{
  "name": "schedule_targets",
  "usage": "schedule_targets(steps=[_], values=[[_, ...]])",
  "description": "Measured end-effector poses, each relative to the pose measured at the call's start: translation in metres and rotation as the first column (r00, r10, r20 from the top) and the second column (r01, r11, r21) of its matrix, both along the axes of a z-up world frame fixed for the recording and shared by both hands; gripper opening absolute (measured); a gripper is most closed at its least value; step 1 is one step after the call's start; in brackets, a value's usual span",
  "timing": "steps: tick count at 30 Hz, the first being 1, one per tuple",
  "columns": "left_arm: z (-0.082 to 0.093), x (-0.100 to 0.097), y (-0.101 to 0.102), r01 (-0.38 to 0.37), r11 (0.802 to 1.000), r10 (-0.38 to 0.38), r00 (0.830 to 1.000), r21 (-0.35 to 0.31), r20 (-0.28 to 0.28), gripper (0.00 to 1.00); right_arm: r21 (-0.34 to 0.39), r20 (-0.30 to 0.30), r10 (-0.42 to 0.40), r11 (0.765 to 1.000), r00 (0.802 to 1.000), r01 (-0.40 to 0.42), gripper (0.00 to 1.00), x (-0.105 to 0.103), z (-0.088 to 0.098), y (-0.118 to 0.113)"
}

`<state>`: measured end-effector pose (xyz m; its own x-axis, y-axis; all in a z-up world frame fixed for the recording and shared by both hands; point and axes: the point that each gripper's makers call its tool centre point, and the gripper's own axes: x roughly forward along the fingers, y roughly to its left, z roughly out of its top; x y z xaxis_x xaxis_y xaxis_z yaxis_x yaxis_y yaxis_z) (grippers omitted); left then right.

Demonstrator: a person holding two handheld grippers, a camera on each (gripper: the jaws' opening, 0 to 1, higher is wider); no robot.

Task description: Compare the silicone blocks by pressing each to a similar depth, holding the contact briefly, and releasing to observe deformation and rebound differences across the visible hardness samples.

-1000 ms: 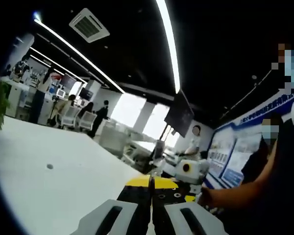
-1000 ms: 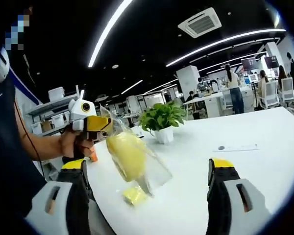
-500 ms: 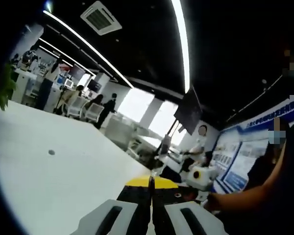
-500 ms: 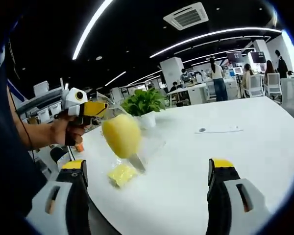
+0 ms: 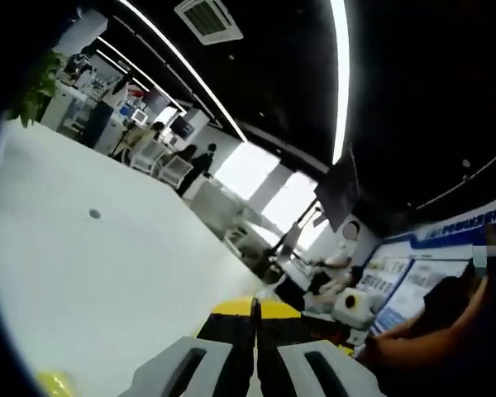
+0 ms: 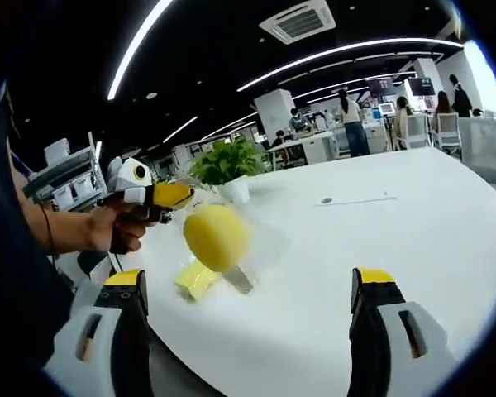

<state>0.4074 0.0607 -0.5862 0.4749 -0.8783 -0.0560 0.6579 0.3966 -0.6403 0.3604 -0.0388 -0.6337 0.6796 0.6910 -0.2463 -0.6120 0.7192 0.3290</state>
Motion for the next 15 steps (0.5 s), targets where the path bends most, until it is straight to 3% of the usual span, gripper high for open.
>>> schedule_targets(steps=[5,11,15], values=[[-0.024,0.0,0.002,-0.016,1.0,0.016,0.999,0.012,-0.046,0.0,-0.005,-0.012,-0.003,1.0,1.0,0.003,0.96,-0.005,-0.006,0.0],[-0.05,0.001,0.001,-0.038,0.999,0.038,0.993,0.002,-0.111,0.0,-0.102,0.003,0.012,0.995,1.0,-0.012,0.96,-0.007,-0.02,-0.003],[-0.065,0.004,0.002,-0.047,0.999,0.048,0.988,0.007,-0.144,0.0,-0.126,-0.009,0.027,0.992,1.0,-0.028,0.96,-0.01,-0.025,0.002]])
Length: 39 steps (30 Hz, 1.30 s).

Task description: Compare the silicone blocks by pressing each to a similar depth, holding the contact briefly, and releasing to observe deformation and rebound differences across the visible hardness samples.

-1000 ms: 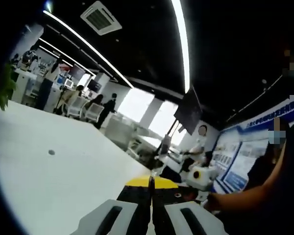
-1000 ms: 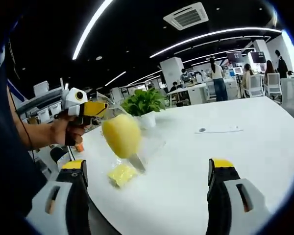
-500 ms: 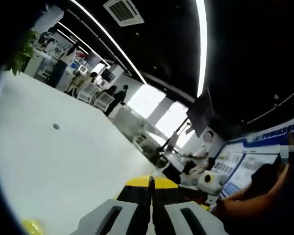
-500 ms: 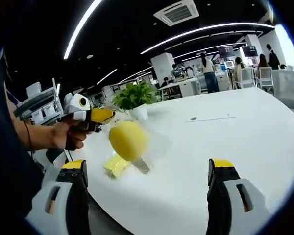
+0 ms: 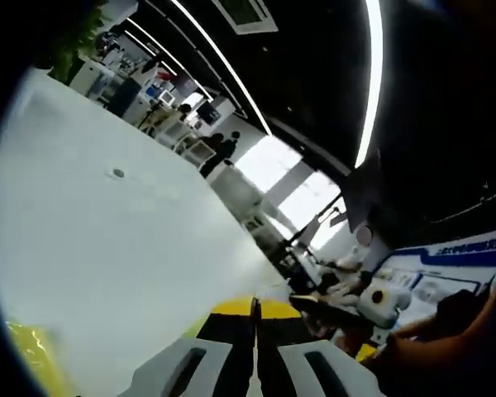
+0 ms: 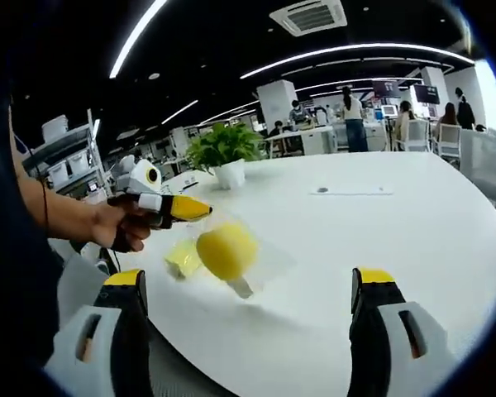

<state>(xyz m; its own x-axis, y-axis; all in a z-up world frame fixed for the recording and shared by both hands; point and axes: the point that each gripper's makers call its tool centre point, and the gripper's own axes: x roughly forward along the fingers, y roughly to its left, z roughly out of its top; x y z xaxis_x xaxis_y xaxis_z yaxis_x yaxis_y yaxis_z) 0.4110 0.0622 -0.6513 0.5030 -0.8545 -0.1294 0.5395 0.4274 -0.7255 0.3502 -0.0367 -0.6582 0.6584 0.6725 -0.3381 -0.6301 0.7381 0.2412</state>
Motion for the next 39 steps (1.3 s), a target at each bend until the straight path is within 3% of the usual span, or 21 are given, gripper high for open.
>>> schedule_targets(steps=[6,10,12,15,22,25,29,35,39], values=[[-0.014,0.01,0.01,-0.072,0.997,0.07,0.996,-0.042,-0.061,0.0,-0.006,-0.001,0.011,1.0,1.0,-0.011,0.96,-0.003,-0.001,0.002],[-0.024,0.017,0.023,-0.113,0.993,0.111,0.992,-0.024,-0.059,0.0,-0.022,0.0,0.013,1.0,1.0,-0.013,0.96,-0.004,-0.002,0.002],[-0.032,0.022,0.033,-0.144,0.99,0.143,0.987,-0.008,-0.072,0.0,-0.022,-0.001,0.006,1.0,1.0,-0.006,0.96,-0.003,-0.003,0.0],[-0.052,0.031,0.05,-0.201,0.976,0.207,0.975,0.083,-0.077,0.0,-0.022,0.001,-0.008,1.0,1.0,0.009,0.96,-0.002,-0.002,-0.002],[-0.075,0.036,0.063,-0.221,0.962,0.239,0.966,0.158,-0.099,0.0,-0.017,-0.008,-0.02,1.0,1.0,0.02,0.96,-0.002,-0.004,-0.002],[-0.086,0.038,0.07,-0.262,0.949,0.287,0.948,0.174,-0.139,0.0,-0.025,-0.011,-0.02,0.999,1.0,0.02,0.96,-0.002,-0.006,-0.003],[-0.104,0.039,0.071,-0.263,0.933,0.307,0.938,0.245,-0.162,0.0,-0.031,-0.006,-0.012,0.999,1.0,0.011,0.96,-0.002,-0.005,-0.002],[-0.112,0.043,0.072,-0.307,0.908,0.361,0.919,0.286,-0.16,0.0,-0.036,-0.005,-0.025,0.999,1.0,0.025,0.96,0.001,-0.003,-0.009],[-0.121,0.045,0.074,-0.306,0.903,0.373,0.907,0.302,-0.198,0.0,-0.032,0.002,-0.024,0.999,1.0,0.024,0.96,0.001,-0.002,-0.009]])
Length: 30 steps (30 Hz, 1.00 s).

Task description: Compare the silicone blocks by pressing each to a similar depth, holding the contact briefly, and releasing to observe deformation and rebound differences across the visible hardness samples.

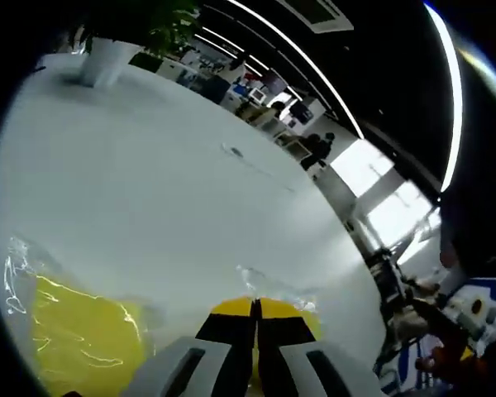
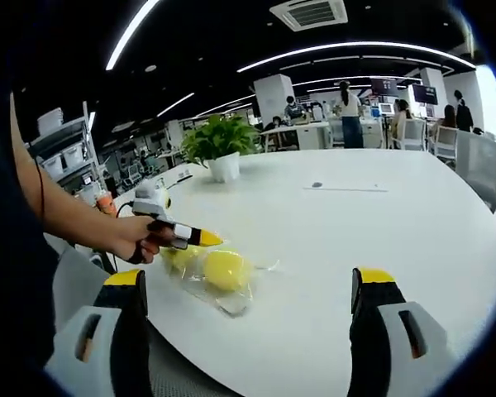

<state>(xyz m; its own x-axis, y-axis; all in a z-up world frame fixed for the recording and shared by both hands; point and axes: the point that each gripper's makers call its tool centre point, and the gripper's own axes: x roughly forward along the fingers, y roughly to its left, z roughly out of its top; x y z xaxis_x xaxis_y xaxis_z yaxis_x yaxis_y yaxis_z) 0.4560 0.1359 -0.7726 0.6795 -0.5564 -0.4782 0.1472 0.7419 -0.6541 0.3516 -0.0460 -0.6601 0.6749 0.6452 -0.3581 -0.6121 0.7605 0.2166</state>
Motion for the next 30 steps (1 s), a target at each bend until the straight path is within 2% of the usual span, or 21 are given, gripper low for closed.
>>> schedule_targets(steps=[1,5,9,16,18,21,24,27,28,29,30], values=[[-0.001,0.0,0.0,-0.007,1.0,0.007,1.0,-0.008,-0.012,0.0,0.0,0.0,0.002,1.0,1.0,-0.002,0.96,0.0,0.0,0.0],[-0.007,-0.001,-0.001,0.004,0.999,-0.003,1.0,0.04,-0.027,0.0,0.005,-0.003,0.003,1.0,1.0,-0.003,0.96,0.001,0.0,0.0],[-0.013,0.0,-0.003,0.002,0.999,0.0,0.999,0.048,-0.042,0.0,0.008,-0.005,0.004,1.0,1.0,-0.004,0.96,0.002,-0.001,0.0],[-0.015,0.0,-0.003,0.03,0.995,-0.027,0.999,0.092,-0.034,0.01,0.008,-0.006,0.019,1.0,1.0,-0.019,0.96,0.002,-0.002,0.005],[-0.016,0.001,-0.001,0.031,0.993,-0.027,0.999,0.112,-0.038,0.06,0.009,-0.007,0.021,1.0,1.0,-0.021,0.96,0.002,-0.003,0.006],[-0.017,0.001,0.003,0.048,0.987,-0.044,0.998,0.151,-0.033,0.19,0.009,-0.008,0.023,1.0,1.0,-0.023,0.96,0.002,-0.003,0.007],[-0.009,0.001,0.005,0.065,0.982,-0.064,0.998,0.176,-0.013,0.29,0.011,-0.009,0.023,1.0,1.0,-0.023,0.96,0.003,-0.004,0.007],[-0.005,0.003,0.011,0.065,0.983,-0.065,0.998,0.174,-0.002,0.4,0.017,-0.02,0.024,1.0,1.0,-0.023,0.96,0.004,-0.006,0.01],[-0.002,0.005,0.012,0.065,0.983,-0.068,0.998,0.17,0.017,0.46,0.015,-0.029,0.024,1.0,0.999,-0.024,0.96,0.004,-0.008,0.01],[0.009,0.01,0.008,0.081,0.988,-0.093,0.992,0.132,0.084,0.55,0.011,-0.037,0.024,1.0,0.999,-0.024,0.96,0.005,-0.011,0.011],[0.016,0.012,0.008,0.088,0.988,-0.103,0.987,0.127,0.122,0.63,0.009,-0.039,0.025,1.0,0.999,-0.024,0.96,0.005,-0.012,0.012]])
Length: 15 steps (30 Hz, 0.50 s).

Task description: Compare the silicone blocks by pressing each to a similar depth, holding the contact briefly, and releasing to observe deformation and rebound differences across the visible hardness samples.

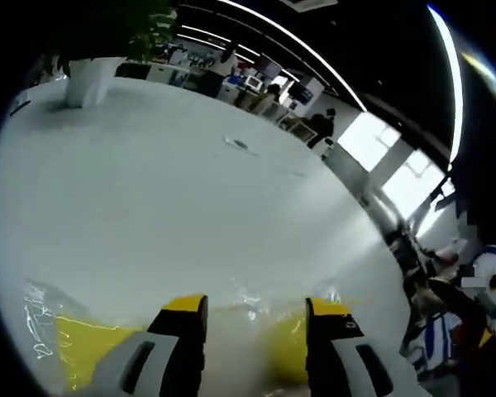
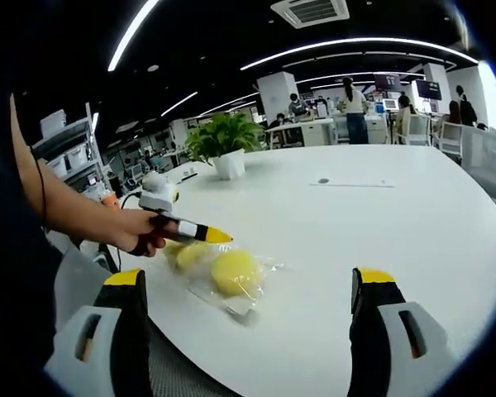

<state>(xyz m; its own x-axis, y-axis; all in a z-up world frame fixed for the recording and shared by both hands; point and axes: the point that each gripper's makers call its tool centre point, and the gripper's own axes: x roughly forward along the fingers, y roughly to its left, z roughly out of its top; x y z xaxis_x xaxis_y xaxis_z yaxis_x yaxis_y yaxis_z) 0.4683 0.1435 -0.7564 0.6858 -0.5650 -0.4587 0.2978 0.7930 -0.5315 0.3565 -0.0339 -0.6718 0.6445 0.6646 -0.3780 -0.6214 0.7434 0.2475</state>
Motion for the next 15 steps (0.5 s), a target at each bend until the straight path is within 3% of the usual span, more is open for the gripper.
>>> schedule_targets(steps=[1,2,5,10,15], values=[[0.01,0.004,0.001,0.008,1.0,-0.008,0.999,-0.006,0.052,0.71,-0.001,-0.002,0.002,1.0,1.0,-0.002,0.96,0.0,0.0,0.001],[0.016,0.006,0.003,0.012,1.0,-0.011,0.998,-0.015,0.066,0.8,-0.002,-0.005,0.002,1.0,1.0,-0.002,0.96,0.0,-0.001,0.002],[0.034,0.01,0.016,0.034,0.999,-0.032,0.993,-0.021,0.111,0.9,-0.012,-0.033,0.014,1.0,0.999,-0.014,0.96,0.001,-0.005,0.005],[0.054,0.005,0.048,0.068,0.997,-0.071,0.986,0.027,0.153,1.0,-0.038,-0.019,0.022,0.999,1.0,-0.023,0.96,0.005,-0.003,0.008],[0.073,-0.009,0.078,0.12,0.988,-0.139,0.968,0.1,0.208,1.0,-0.054,-0.008,0.032,0.998,0.999,-0.032,0.96,0.009,-0.003,0.011]])
